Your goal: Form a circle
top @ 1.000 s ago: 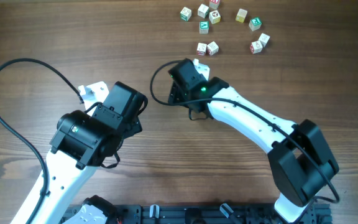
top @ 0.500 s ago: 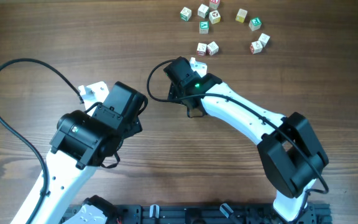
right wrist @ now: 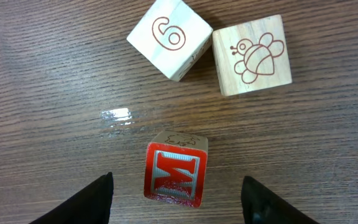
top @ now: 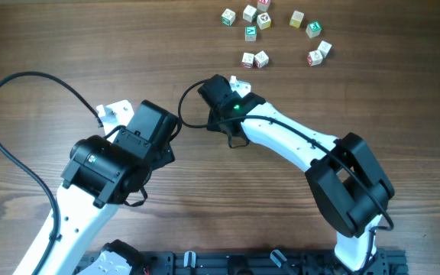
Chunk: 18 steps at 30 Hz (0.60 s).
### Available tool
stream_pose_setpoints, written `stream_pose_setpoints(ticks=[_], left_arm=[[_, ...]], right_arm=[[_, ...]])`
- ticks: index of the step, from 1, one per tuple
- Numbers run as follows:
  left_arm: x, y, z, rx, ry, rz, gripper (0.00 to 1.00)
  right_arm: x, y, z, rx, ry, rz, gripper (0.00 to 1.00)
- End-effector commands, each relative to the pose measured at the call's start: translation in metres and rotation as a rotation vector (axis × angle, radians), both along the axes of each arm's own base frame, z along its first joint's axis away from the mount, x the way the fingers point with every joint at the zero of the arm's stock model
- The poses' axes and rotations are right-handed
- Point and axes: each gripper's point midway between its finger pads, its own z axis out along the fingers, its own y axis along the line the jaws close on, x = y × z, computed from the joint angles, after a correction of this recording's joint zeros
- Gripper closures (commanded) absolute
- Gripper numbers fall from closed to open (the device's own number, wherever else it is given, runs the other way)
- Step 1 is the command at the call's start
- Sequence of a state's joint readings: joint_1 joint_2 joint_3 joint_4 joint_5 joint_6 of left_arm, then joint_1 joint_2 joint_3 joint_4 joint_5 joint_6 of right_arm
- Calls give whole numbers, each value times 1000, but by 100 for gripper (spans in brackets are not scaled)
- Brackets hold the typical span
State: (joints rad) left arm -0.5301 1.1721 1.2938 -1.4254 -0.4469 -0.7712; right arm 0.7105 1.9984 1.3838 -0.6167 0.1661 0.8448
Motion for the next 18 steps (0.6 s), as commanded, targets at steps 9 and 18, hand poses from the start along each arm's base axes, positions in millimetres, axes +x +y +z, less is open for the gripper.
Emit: stream_pose_setpoints(ticks=[9,18], left_arm=[[-1,2,0,3,-2,-1,0],[-1,2,0,3,-2,-1,0]], right_arm=[[6,0,-22,-54,0,-3,44],[6,0,-25,-86,-20,-4,54]])
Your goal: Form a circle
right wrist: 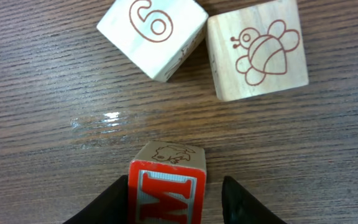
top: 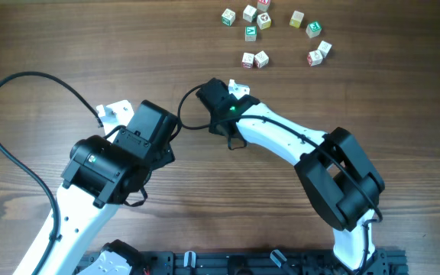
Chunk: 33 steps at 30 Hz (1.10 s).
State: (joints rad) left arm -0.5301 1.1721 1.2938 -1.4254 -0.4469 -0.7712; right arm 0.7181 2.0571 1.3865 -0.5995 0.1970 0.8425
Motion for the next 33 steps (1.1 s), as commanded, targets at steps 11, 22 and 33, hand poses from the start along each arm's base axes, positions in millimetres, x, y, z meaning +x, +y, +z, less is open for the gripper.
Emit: stream_pose_setpoints(ticks=[11,22,33], left_arm=[[-1,2,0,3,-2,-1,0],[-1,2,0,3,-2,-1,0],[-1,2,0,3,-2,-1,0]], right_arm=[[3,2,-3,-2,-23,-101,69],[15,-6,2,-32,-98,-164,72],[17,-1,4,-31,-110,-130,71]])
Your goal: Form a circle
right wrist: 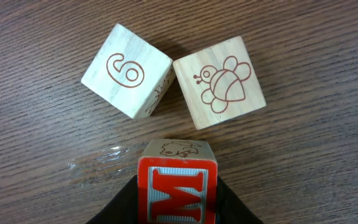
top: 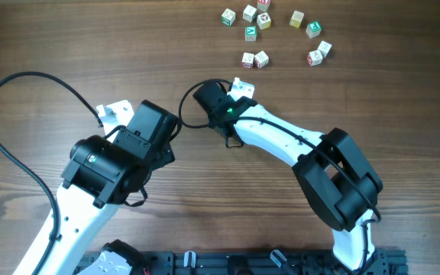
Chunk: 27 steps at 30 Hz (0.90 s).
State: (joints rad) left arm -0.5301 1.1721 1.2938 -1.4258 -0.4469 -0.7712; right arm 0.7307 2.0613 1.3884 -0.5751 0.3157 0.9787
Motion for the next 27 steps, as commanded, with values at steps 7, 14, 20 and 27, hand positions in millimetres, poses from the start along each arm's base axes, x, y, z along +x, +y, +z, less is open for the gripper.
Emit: stream_pose_setpoints(ticks=[7,14,20,27], left_arm=[[-1,2,0,3,-3,-1,0],[-1,2,0,3,-3,-1,0],[-1,2,0,3,-3,-1,0],[-1,2,0,3,-3,0,0]], right_arm=[[4,12,-4,-2,-13,45,71],[5,12,-9,-5,-13,41,70],[5,12,-10,-5,-13,40,67],[7,13,-9,-3,-22,39,66]])
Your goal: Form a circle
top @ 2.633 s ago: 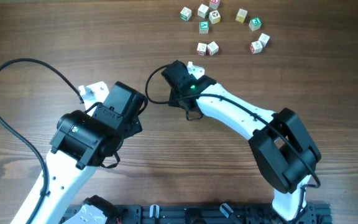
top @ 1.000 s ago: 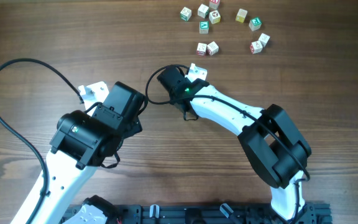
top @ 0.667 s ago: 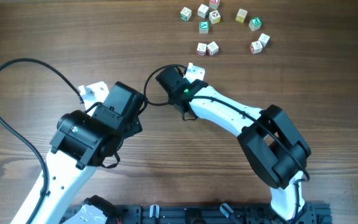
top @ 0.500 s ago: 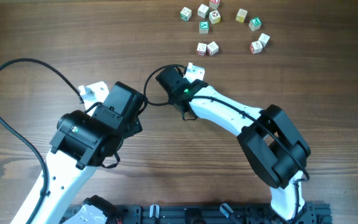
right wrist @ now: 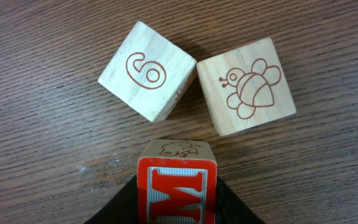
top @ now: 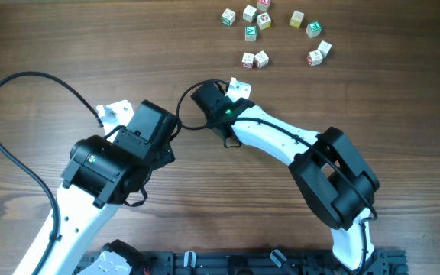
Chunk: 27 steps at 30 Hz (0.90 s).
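Note:
My right gripper (right wrist: 176, 198) is shut on a wooden block with a red M (right wrist: 176, 186), both fingers pressed on its sides. Just beyond it lie a block marked 6 (right wrist: 146, 70) and a bee block (right wrist: 248, 86), touching at a corner. From overhead the right gripper (top: 235, 85) sits just below that pair (top: 254, 59). Several more blocks (top: 263, 21) lie scattered in a loose ring at the far side. My left arm (top: 121, 160) rests at the left, its fingers hidden under the wrist.
A black cable (top: 21, 84) loops across the table's left side from the left arm. The right arm (top: 296, 145) stretches diagonally from the front right. A black rail (top: 228, 263) runs along the front edge.
The right gripper, still shut on the M block, has shifted slightly left. The 6 and bee blocks now sit further right in the right wrist view. The left arm is unchanged.
First the right gripper stood open with the M block on the table between its fingers. Then the fingers were closer in on the block. Later they were shut on it, with the 6 and bee blocks looking smaller, and the block is still held now.

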### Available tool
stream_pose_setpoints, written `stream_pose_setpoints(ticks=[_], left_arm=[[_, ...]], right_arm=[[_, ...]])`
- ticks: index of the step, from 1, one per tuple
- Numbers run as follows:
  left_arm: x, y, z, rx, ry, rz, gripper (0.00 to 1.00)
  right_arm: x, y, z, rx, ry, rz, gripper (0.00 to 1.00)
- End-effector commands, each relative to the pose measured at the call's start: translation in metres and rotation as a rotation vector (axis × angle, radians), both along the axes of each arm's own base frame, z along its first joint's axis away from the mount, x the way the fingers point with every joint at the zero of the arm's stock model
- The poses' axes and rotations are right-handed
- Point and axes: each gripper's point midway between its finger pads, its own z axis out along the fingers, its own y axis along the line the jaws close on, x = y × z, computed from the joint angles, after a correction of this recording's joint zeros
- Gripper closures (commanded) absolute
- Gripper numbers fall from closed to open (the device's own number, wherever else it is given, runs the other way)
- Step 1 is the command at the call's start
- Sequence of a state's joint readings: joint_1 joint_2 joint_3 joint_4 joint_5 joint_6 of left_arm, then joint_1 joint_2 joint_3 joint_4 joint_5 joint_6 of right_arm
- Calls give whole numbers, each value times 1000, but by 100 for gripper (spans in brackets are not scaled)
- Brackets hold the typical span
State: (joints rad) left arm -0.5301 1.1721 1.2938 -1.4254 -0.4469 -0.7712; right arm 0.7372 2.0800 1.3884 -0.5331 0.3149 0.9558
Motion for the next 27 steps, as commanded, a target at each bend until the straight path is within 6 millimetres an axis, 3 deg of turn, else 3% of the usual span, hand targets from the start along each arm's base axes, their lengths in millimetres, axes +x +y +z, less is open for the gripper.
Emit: stream_pose_setpoints(ticks=[1,8,19,27], left_arm=[[-1,2,0,3,-2,-1,0],[-1,2,0,3,-2,-1,0],[-1,2,0,3,-2,-1,0],[-1,2,0,3,-2,-1,0]], right_arm=[[3,5,-4,-9,-6,12,66],[5,6,-3,-4,-11,14,62],[3,20,3,36,2,105,43],[-5,14,39,50,-9,112,34]])
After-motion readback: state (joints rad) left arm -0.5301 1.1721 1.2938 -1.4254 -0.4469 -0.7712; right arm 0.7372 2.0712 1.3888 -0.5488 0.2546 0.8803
